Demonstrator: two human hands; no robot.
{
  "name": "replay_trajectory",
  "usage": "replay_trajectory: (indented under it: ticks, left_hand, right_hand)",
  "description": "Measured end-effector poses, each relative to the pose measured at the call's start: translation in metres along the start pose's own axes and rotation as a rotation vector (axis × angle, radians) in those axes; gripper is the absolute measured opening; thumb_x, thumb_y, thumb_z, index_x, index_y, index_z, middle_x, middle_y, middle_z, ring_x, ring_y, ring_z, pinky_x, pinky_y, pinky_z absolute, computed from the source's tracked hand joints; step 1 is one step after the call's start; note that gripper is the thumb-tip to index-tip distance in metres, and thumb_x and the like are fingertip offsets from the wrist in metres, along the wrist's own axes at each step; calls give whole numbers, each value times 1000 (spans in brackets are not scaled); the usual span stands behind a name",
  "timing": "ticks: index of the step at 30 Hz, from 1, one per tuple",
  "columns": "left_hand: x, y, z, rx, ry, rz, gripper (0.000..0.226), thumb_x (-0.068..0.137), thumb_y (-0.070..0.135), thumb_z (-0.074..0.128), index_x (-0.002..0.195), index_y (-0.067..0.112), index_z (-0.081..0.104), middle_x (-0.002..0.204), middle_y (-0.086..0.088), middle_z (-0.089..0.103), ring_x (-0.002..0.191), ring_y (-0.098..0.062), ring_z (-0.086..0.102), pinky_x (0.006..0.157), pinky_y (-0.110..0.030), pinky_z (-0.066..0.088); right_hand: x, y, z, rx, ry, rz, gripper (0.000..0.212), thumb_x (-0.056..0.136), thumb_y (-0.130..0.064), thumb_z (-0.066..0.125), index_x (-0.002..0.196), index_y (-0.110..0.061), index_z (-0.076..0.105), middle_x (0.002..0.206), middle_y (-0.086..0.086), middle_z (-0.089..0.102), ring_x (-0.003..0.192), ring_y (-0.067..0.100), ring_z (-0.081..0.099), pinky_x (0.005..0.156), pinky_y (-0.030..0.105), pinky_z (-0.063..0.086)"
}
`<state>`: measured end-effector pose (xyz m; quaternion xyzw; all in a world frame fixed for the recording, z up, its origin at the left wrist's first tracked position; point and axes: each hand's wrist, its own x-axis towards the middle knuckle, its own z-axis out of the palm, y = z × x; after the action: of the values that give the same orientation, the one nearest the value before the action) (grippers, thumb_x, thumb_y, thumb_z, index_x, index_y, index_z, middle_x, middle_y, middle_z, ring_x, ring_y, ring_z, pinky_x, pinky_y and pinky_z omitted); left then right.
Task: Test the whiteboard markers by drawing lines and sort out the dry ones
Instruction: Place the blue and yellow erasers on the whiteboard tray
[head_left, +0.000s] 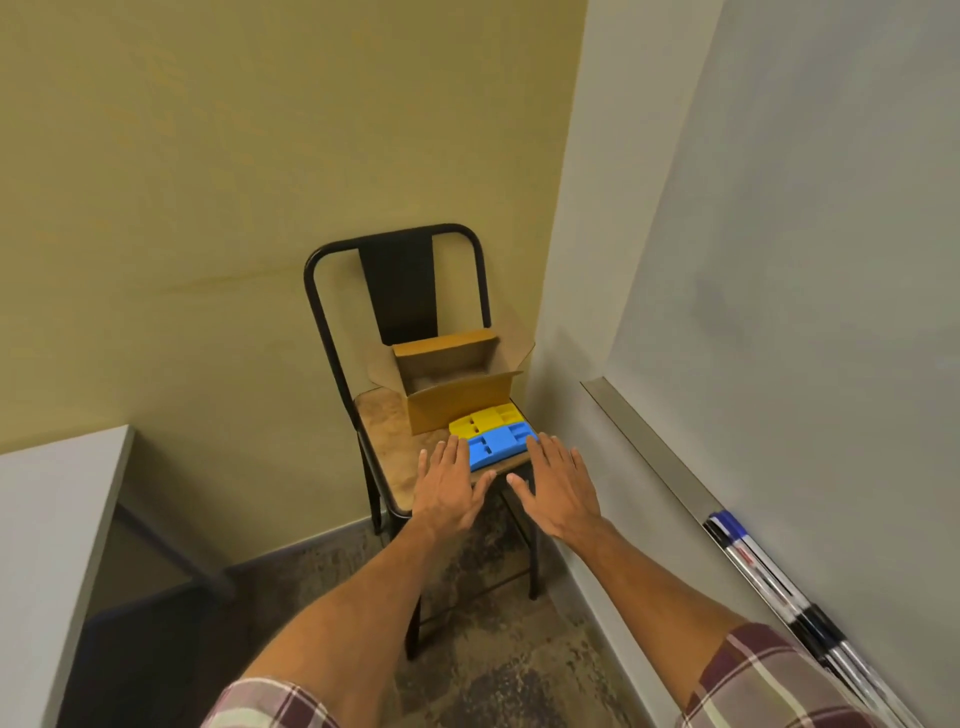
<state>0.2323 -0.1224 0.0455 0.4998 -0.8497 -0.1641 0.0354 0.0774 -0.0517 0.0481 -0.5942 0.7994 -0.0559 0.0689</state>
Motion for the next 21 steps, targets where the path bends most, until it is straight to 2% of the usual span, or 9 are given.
replay_trajectory:
  ticks: [5,12,17,21]
  left_hand:
    - [20,-9,21,-24,-65,-6,73,101,55,27,156,12,5,164,-6,3,151,-23,1,122,-42,-1]
    - [54,-11,48,-35,-125,-55,74,102,47,34,155,9,-1,164,-7,-5,150,-23,-6,123,-41,-1]
    - [76,-3,71,-69,-107,-107,81,102,40,40,153,7,-13,161,-9,-19,148,-24,-16,122,-40,-2]
    - [92,5,86,-69,-135,-129,85,100,38,45,152,7,-16,159,-9,-24,148,-24,-19,123,-40,0]
  right_hand:
    - [23,6,19,-61,-89,-10,74,97,-46,42,151,-14,5,159,8,8,146,23,6,117,40,4]
    - [72,20,35,-101,-156,-54,75,97,-38,46,151,-13,1,159,8,5,146,23,4,118,39,3]
    - [106,34,52,-98,-206,-122,79,95,-36,51,151,-13,1,159,7,5,146,22,4,117,39,2]
    - [126,43,65,-107,-246,-176,84,94,-35,53,151,-12,-5,159,7,-3,146,22,-2,117,39,-1]
